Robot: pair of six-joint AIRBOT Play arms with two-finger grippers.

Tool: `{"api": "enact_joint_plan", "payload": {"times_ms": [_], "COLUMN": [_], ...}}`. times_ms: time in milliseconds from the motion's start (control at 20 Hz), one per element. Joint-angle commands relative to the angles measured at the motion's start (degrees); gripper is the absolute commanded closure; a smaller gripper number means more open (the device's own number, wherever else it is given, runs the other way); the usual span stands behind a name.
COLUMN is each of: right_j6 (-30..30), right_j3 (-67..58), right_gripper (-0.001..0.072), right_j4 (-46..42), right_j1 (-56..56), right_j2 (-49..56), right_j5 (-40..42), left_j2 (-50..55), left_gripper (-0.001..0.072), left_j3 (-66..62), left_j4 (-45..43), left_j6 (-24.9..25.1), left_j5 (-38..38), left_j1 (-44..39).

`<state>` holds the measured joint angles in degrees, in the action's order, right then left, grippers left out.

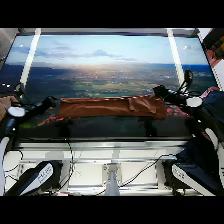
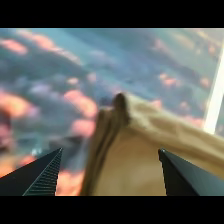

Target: Fold the clothes and pants, and hang the long-sleeved shirts on hangers.

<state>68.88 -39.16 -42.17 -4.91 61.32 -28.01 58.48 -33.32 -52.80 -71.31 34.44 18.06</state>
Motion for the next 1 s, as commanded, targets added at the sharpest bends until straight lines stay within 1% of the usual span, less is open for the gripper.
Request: {"api": "enact_joint_plan", "payload": {"times_ms": [0, 50, 150, 300, 450, 500, 600, 800, 950], "right_j6": [0.1, 0.1, 0.1, 0.1, 0.0, 0.0, 0.0, 0.1, 0.1], "right_j3": [0.0, 0.0, 0.0, 0.0, 0.0, 0.0, 0.0, 0.0, 0.0], "right_gripper": [0.0268, 0.0268, 0.0268, 0.0268, 0.0268, 0.0268, 0.0268, 0.0268, 0.0268], "right_j4": [-10.6, -12.1, -13.2, -13.2, -13.5, -13.5, -13.5, -13.0, -11.8], "right_j1": [-7.3, -10.0, -14.7, -19.0, -19.8, -19.8, -19.8, -19.8, -19.8], "right_j2": [-4.7, -4.8, -4.7, -4.7, -4.7, -4.7, -4.7, -4.7, -4.7], "right_j5": [-9.4, -11.8, -14.8, -14.7, -13.9, -13.5, -12.7, -12.9, -12.9], "left_j2": [0.7, 2.5, 7.1, 16.3, 23.9, 25.3, 27.3, 29.3, 30.5], "left_gripper": [0.0001, 0.0000, 0.0000, 0.0000, 0.0000, 0.0000, 0.0000, 0.0001, 0.0002], "left_j3": [-4.2, -6.0, -9.8, -15.0, -17.6, -17.6, -17.6, -17.6, -17.6], "left_j4": [-4.3, -4.2, -3.0, 2.2, 5.4, 6.9, 8.3, 8.3, 8.6], "left_j6": [2.0, 3.7, 5.0, 6.6, 15.1, 16.3, 16.7, 17.1, 19.7], "left_j5": [14.5, 17.6, 23.0, 30.2, 31.0, 31.0, 31.0, 31.0, 31.0], "left_j1": [7.3, 7.8, 7.4, 7.3, 7.3, 7.3, 7.3, 7.0, 4.1]}}
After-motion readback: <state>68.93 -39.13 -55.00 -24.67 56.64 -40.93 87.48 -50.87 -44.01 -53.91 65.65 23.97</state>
